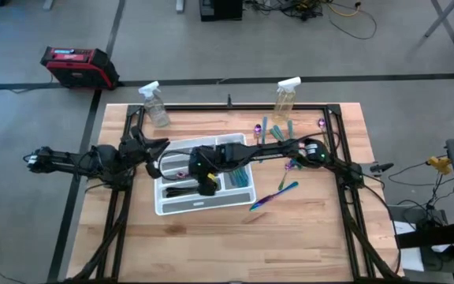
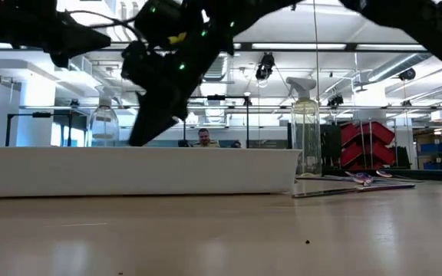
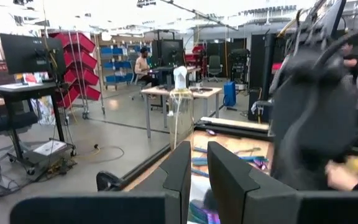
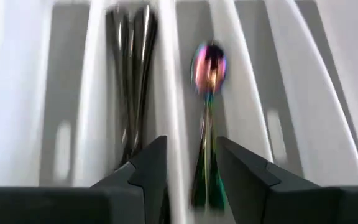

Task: Sort silverware
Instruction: Put the blue spoon with the other blue spoons on the silverware tray

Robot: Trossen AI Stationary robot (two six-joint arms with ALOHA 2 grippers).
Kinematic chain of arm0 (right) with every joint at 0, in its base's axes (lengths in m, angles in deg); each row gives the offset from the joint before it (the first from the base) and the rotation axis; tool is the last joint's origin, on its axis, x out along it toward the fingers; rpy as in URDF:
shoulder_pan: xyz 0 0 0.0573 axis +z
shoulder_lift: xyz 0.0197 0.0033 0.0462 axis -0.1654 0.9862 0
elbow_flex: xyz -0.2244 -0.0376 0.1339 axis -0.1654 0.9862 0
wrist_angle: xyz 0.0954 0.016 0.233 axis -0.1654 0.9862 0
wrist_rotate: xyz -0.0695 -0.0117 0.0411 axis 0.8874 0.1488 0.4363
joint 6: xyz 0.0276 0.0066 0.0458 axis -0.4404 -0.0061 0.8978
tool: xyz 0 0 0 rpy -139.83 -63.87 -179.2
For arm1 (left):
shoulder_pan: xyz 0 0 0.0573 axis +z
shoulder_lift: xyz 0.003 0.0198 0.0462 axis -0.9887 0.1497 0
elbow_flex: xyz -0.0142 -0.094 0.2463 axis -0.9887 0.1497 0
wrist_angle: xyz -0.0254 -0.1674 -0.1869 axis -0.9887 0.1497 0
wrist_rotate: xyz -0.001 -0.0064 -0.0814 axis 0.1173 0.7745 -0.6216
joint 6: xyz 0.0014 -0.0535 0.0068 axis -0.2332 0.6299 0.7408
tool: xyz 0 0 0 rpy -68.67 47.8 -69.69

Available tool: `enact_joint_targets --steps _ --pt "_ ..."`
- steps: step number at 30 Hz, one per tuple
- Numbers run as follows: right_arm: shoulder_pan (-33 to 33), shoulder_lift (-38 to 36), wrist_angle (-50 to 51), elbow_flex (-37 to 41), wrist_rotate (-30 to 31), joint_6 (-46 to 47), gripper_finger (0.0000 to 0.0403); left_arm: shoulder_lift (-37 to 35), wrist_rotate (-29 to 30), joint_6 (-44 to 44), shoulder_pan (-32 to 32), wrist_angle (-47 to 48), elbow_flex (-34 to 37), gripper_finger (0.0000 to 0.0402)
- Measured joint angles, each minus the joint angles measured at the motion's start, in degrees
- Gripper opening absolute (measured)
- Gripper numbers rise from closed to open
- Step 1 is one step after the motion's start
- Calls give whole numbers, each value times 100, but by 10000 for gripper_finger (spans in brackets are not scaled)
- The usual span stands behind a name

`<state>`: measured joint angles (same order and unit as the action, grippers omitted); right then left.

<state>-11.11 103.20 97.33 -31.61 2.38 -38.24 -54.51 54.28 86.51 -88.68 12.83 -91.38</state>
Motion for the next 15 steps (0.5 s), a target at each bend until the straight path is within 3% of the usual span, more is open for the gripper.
enact_joint_targets --steps 4,10,13,15 --pt "109 -529 254 720 351 219 126 -6 1 212 0 193 2 39" --pt "21 -1929 -400 2578 817 1156 136 19 3 314 0 228 33 39" --pt "6 -2698 -885 3537 1729 1743 145 79 6 376 0 217 37 39" --pt "6 -3141 -1109 4089 2666 2213 150 147 7 489 0 229 68 39"
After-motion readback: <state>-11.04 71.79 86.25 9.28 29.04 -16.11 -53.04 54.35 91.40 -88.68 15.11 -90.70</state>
